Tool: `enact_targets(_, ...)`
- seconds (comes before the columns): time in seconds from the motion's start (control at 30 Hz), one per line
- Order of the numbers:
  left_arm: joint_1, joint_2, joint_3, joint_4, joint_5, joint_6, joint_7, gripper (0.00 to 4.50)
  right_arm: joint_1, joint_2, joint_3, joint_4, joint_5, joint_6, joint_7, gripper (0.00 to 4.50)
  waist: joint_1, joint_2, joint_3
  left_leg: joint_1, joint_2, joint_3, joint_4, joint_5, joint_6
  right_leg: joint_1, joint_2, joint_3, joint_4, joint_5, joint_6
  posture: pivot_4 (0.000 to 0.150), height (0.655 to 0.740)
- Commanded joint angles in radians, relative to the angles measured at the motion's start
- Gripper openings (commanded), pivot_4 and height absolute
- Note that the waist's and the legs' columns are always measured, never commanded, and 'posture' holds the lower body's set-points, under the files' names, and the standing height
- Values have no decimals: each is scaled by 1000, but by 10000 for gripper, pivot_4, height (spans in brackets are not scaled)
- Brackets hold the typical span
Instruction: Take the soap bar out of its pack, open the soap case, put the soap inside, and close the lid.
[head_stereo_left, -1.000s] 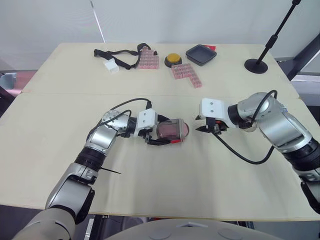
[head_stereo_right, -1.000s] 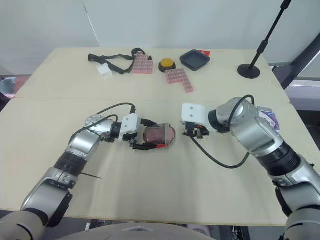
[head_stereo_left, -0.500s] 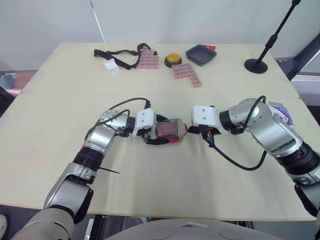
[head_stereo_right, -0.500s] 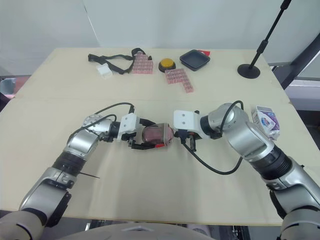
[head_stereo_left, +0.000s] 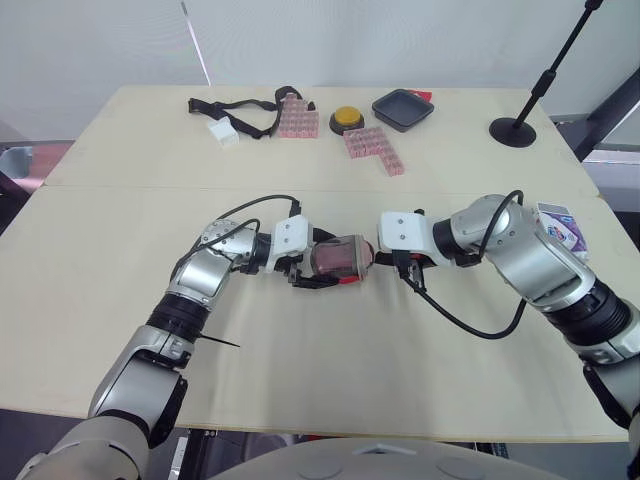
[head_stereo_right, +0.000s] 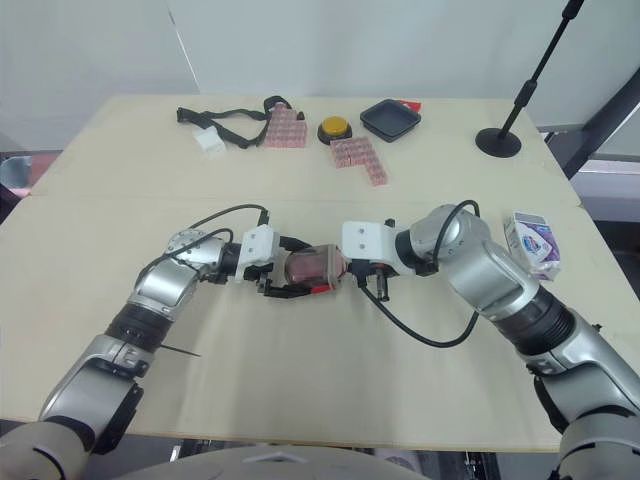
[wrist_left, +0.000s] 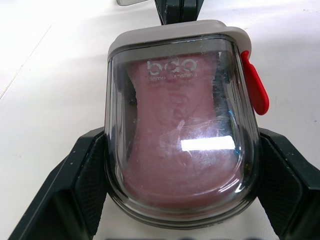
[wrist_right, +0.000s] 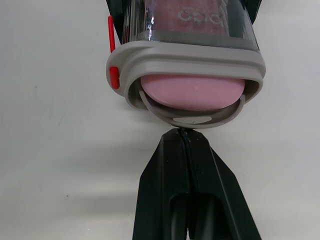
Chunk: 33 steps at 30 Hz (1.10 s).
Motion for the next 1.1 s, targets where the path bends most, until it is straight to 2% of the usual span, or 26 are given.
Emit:
enact_targets(0.03, -11, 2, 14, -50, -22, -15, 2, 34702, 16, -38, -76, -20, 40, 14, 8, 165, 3, 0, 0, 0, 0, 0, 0, 0, 0, 0, 0, 0, 0, 0, 0, 1500, 7400)
enact_targets(0.27, 4, -3, 19, -69, -23, -38, 20, 34702, 93, -17, -282, -4, 227, 247, -38, 165, 5, 0, 0, 0, 0, 0, 0, 0, 0, 0, 0, 0, 0, 0, 0, 1500, 7400)
enact_targets(0.3, 6, -4, 19, -71, -25, -44, 21, 34702, 103, -13, -312, -4, 260, 296, -45, 5552, 6, 0, 0, 0, 0, 0, 0, 0, 0, 0, 0, 0, 0, 0, 0, 1500, 7400)
enact_targets(0.37, 11, -5, 18, -78, -26, -56, 24, 34702, 129, -2, -371, -10, 325, 390, -58, 11807, 8, 0, 0, 0, 0, 0, 0, 0, 0, 0, 0, 0, 0, 0, 0, 1500, 7400)
enact_targets(0.53, 45, -22, 1, -83, 11, -195, 69, 34702, 286, 106, -608, -84, 570, 815, -92, 28156, 31, 1, 0, -1, 0, 0, 0, 0, 0, 0, 0, 0, -2, 0, 0, 1500, 7400)
enact_targets(0.6, 54, -26, -2, -88, 8, -207, 77, 34702, 308, 154, -673, -101, 626, 905, -126, 34576, 37, 1, 0, -2, 0, 0, 0, 0, 0, 0, 0, 0, -2, 0, 0, 1500, 7400)
enact_targets(0.7, 67, -30, -8, -107, 3, -211, 79, 34702, 343, 217, -762, -75, 767, 940, -201, 44790, 45, 1, 0, -2, 1, 0, 4, 0, 0, -3, 0, 0, 2, 0, 0, 1500, 7400)
enact_targets(0.87, 79, -33, -14, -125, -1, -211, 80, 34702, 343, 300, -858, -11, 970, 940, -401, 44790, 44, 1, -1, -2, 0, 1, 4, 1, -1, -3, -1, 1, 0, 0, 0, 1500, 7400)
enact_targets(1.1, 71, -32, -19, -131, -10, -201, 79, 34702, 334, 328, -864, 29, 1101, 940, -603, 44790, 42, 2, -1, -2, 0, 1, 3, 1, -1, -3, 0, 0, 0, 0, 0, 1500, 7400)
